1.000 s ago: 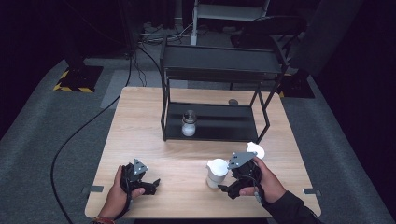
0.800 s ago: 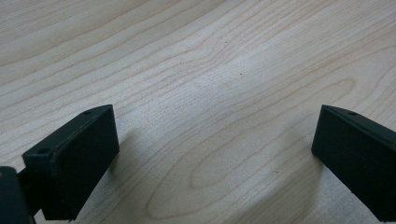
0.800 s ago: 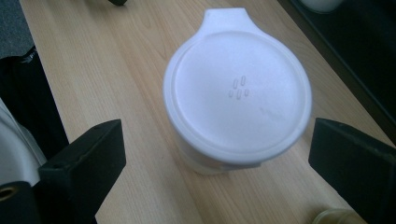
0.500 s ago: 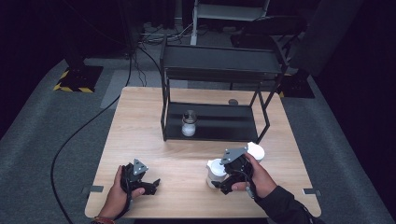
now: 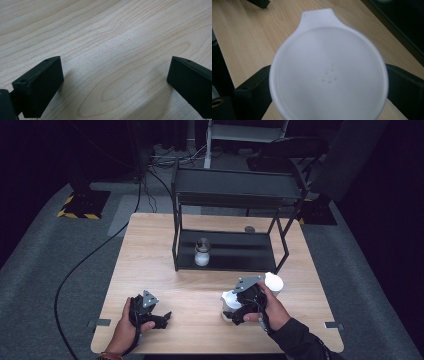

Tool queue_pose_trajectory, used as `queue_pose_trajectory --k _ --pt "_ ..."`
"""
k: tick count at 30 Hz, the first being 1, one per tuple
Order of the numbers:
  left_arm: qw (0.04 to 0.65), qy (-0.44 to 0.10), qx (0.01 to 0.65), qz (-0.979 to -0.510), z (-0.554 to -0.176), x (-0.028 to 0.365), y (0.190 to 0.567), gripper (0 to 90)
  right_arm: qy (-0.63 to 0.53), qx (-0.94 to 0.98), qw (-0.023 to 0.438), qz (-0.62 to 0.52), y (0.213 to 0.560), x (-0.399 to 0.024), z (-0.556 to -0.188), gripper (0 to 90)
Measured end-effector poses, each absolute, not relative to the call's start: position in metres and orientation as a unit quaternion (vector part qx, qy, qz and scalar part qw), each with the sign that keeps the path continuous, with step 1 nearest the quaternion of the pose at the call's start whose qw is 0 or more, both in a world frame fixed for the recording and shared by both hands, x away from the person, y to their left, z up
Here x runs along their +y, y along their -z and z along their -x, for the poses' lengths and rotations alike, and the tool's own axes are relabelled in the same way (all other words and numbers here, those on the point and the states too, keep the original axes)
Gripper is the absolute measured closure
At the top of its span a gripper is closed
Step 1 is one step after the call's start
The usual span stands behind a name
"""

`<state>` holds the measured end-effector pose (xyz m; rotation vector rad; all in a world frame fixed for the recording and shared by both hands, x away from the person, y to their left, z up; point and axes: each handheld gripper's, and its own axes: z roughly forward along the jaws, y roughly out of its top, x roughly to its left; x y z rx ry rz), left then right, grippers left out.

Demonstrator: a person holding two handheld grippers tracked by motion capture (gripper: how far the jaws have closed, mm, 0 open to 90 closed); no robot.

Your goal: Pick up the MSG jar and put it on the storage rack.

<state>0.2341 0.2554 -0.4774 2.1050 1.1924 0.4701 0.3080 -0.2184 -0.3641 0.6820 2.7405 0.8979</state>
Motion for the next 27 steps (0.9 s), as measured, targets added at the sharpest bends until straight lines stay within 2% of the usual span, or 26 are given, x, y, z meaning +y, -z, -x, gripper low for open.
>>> queue_pose_trajectory --k 11,15,17,19,21,27 --pt "0.332 -0.18 0.456 -0.806 -0.234 0.255 0.477 0.7 -0.295 0.923 0.085 -0.233 0.37 -0.214 -0.312 8.6" --pt "0.332 -0.181 0.456 -0.806 -0.234 0.255 0.477 0.8 -0.294 0.922 0.086 -0.237 0.375 -0.213 -0.313 14.8" --pt "0.332 -0.181 0.456 -0.806 -0.234 0.255 0.477 0.8 -0.298 0.924 0.074 -0.229 0.378 -0.214 -0.317 20.7" --pt "0.332 -0.181 0.456 -0.806 -0.234 0.255 0.477 0.8 -0.298 0.924 0.073 -0.227 0.379 -0.213 -0.317 22.3" --pt "0.332 -0.181 0.456 -0.806 -0.234 0.255 0.477 0.8 -0.301 0.924 0.074 -0.225 0.382 -0.213 -0.315 27.9" --pt "0.332 -0.181 0.456 -0.806 -0.234 0.255 0.477 0.8 -0.303 0.922 0.079 -0.229 0.383 -0.214 -0.314 30.1"
